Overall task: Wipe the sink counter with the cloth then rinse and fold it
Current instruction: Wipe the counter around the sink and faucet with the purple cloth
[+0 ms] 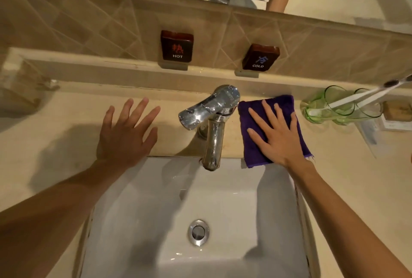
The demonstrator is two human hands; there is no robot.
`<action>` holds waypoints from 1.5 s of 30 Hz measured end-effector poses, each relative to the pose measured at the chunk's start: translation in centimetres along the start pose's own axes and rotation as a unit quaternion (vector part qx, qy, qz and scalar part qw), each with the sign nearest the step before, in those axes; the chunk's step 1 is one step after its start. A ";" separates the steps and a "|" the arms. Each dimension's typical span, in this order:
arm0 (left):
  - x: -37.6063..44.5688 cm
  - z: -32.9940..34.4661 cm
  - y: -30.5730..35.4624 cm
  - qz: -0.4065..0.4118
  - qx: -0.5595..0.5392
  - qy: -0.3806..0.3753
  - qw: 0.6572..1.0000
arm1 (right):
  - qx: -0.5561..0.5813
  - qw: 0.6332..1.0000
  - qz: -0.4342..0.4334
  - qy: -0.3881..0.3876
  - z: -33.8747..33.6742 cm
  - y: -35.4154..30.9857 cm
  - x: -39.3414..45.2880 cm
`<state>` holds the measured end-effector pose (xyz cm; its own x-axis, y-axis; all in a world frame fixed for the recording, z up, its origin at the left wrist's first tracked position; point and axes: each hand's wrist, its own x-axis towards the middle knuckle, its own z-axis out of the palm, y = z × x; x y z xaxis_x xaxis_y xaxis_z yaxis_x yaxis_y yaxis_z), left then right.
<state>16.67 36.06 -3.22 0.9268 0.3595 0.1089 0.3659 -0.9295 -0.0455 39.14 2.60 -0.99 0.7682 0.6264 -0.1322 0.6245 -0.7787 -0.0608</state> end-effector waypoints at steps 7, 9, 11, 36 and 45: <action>-0.2 -0.4 0.6 -0.017 -0.039 0.003 0.999 | 0.013 0.996 0.086 0.006 0.7 -4.5 0.7; -0.2 -0.4 0.7 -0.019 -0.036 0.003 0.999 | 0.019 0.996 0.085 0.004 0.7 -7.1 1.4; -0.2 -0.4 0.6 -0.020 -0.032 0.010 0.999 | 0.014 0.998 0.065 -0.003 0.8 -9.2 1.8; 0.0 -1.4 1.4 -0.028 -0.021 -0.022 0.999 | 0.052 0.992 0.116 0.010 0.5 -1.6 -0.2; -0.1 -1.1 1.2 -0.022 -0.030 -0.024 0.999 | 0.069 0.997 0.019 0.005 0.5 -5.5 1.4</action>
<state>16.91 34.86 -2.20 0.9137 0.4016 0.0619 0.4013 -0.9158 0.0172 36.73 7.69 -1.33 0.7921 0.5969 -0.1279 0.5707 -0.7984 -0.1919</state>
